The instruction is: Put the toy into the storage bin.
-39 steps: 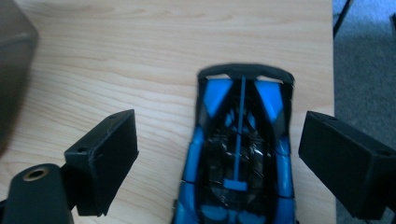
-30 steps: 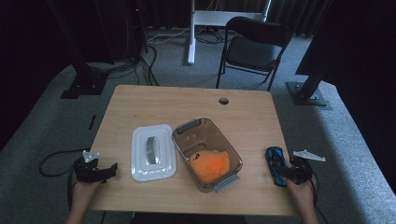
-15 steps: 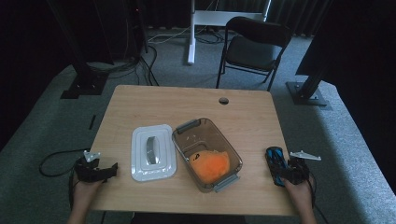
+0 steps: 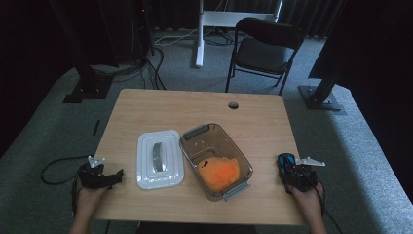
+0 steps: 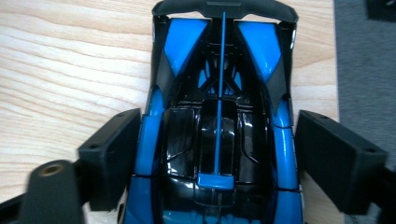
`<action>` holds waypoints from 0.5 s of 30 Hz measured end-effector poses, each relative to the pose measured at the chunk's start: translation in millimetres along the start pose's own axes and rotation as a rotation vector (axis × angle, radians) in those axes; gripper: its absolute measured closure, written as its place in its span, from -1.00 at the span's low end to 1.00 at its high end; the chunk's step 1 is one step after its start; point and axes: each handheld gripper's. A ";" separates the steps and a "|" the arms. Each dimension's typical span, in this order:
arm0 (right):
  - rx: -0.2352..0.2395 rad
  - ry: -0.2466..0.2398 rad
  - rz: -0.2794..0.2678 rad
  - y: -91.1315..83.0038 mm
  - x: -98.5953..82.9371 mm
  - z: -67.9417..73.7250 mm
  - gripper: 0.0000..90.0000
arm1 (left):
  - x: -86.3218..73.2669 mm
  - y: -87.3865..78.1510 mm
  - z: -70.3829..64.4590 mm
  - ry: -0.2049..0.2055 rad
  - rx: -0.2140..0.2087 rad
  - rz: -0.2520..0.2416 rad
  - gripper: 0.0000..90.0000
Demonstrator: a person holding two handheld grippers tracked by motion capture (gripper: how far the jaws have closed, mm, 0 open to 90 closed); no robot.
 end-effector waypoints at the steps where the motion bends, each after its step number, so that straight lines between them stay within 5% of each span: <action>1: -0.008 -0.003 -0.001 0.3 0.0 0.9 -0.62 | 0.0 0.0 0.0 0.000 0.000 0.000 -0.96; 15: -0.027 -0.037 0.035 1.8 8.0 6.1 -0.47 | -0.1 -0.1 -0.1 -0.002 0.001 -0.001 -0.95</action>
Point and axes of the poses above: each handheld gripper's, and its own axes: y roughly forward along the jaws, x roughly out of its top, z roughly to its left, and after that the axes turned 9 degrees about -z, right-handed
